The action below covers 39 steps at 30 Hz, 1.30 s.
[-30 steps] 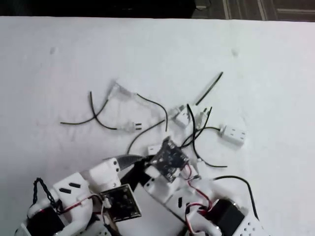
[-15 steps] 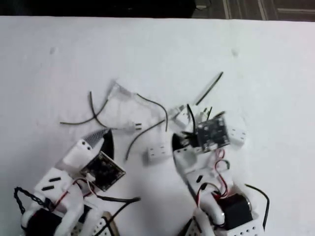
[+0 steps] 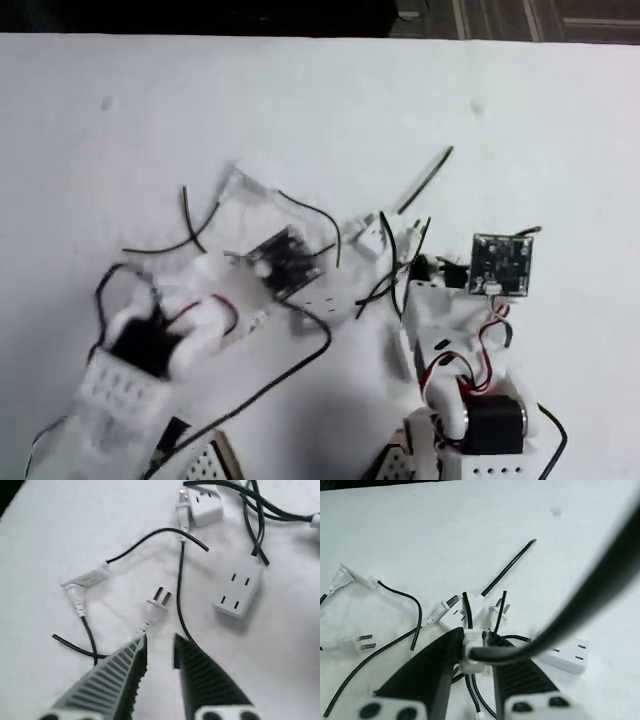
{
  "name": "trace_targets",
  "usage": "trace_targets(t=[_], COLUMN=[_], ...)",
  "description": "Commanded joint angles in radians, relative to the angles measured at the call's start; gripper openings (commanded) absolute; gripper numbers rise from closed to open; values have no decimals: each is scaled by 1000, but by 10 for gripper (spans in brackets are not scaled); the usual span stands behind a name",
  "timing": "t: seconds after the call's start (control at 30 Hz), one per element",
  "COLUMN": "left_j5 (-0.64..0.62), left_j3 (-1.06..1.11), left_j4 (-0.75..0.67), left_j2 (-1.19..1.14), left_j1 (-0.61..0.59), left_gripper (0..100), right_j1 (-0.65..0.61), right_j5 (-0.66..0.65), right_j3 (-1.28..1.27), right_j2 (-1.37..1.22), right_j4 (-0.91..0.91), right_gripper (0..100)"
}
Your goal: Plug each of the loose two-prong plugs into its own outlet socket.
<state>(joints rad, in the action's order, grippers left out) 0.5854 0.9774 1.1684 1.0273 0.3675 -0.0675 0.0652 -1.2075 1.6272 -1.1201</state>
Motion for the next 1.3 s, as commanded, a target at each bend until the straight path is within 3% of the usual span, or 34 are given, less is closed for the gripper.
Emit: trace_targets(t=[0.0, 0.2, 0.47, 0.77, 1.07, 1.27], left_j5=[-11, 69, 69, 66, 2, -121], left_j3=[-95, -230, -430, -666, -687, -621], left_j4=[-21, -32, -37, -35, -26, -31], left_j2=[-194, -512, -878, -1193, -1274, -1268], left_j1=[25, 44, 147, 157, 150, 139], left_gripper=[278, 288, 289, 286, 117, 87], right_j1=[51, 61, 61, 61, 61, 61], right_j5=[9, 9, 9, 9, 8, 8], right_j3=[8, 6, 6, -20, -20, -20], right_j2=[4, 4, 4, 12, 12, 12], right_j4=[1, 1, -1, 1, 1, 1], right_gripper=[16, 16, 16, 16, 16, 16])
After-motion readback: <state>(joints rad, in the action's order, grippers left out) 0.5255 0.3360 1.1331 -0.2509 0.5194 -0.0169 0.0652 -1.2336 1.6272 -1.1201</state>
